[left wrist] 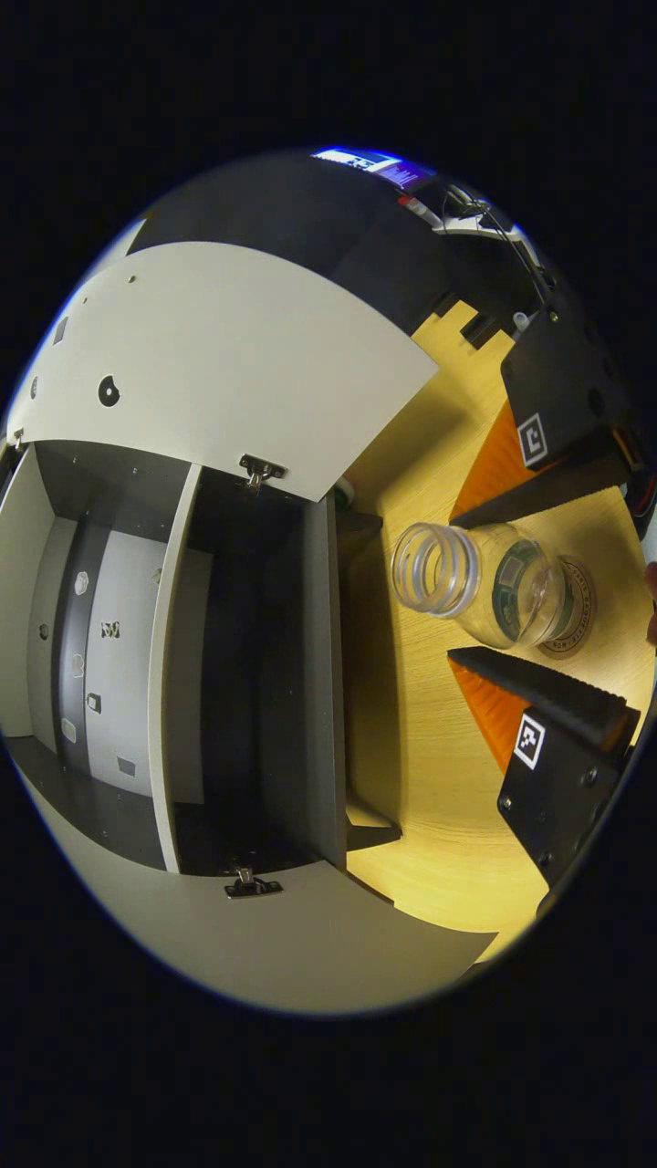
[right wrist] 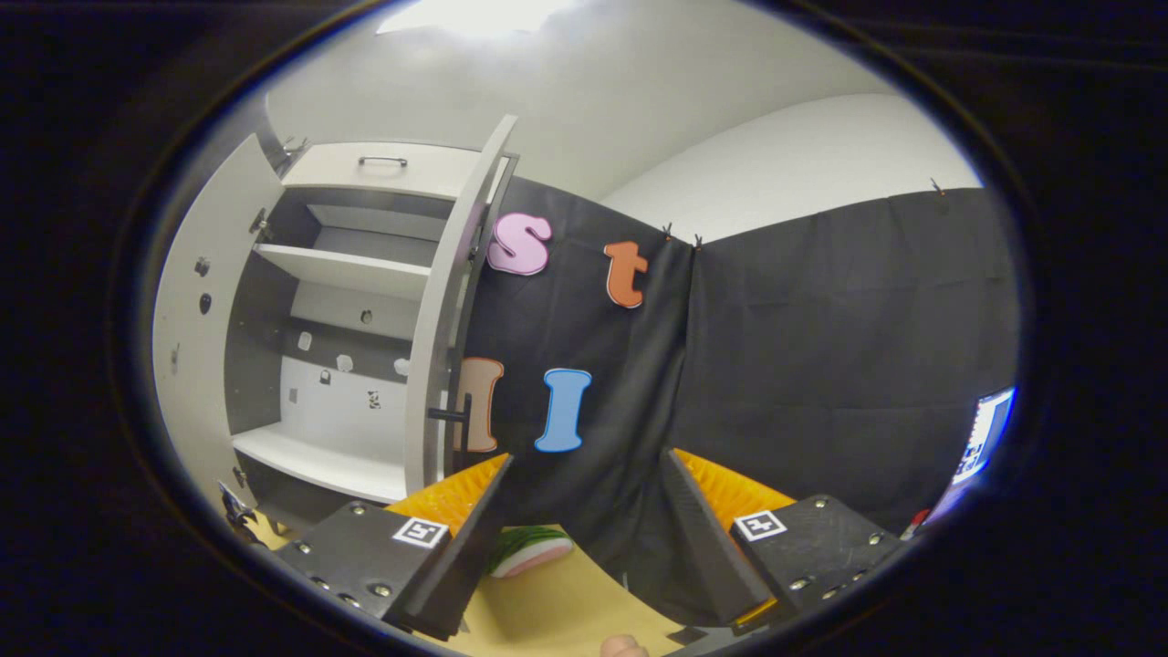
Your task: Grasp the bottle in the cabinet with the left hand and place it on the coaster, then close the right door with the right hand and the left door with the left hand.
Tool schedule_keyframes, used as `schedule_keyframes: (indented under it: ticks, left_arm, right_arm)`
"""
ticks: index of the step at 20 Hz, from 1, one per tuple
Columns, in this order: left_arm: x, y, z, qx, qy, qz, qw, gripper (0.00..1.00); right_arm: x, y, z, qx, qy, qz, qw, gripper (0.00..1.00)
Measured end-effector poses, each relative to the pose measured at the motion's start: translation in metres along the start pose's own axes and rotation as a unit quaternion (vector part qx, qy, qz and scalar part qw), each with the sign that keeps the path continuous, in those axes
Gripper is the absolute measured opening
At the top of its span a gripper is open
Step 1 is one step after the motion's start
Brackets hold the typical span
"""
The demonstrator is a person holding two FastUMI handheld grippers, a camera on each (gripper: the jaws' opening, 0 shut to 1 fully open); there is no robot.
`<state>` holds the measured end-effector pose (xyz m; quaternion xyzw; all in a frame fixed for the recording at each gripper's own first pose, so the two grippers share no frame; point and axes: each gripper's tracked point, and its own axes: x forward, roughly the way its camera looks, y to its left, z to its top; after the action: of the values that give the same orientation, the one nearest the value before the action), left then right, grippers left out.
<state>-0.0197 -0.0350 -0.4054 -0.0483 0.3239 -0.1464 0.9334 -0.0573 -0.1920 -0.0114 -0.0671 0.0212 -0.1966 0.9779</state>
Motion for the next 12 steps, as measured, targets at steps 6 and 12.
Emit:
schedule_keyframes:
  ticks: [6, 12]
  left_arm:
    - [-0.010, -0.008, 0.019, 0.012, -0.018, -0.002, 1.000, 0.96]
    - [-0.038, -0.022, 0.077, 0.013, -0.079, -0.002, 0.997, 0.95]
  right_arm:
    - [0.001, 0.004, -0.006, 0.000, 0.004, 0.005, 1.000, 0.98]
    - [0.014, 0.017, -0.005, 0.008, 0.000, 0.024, 1.000, 0.98]
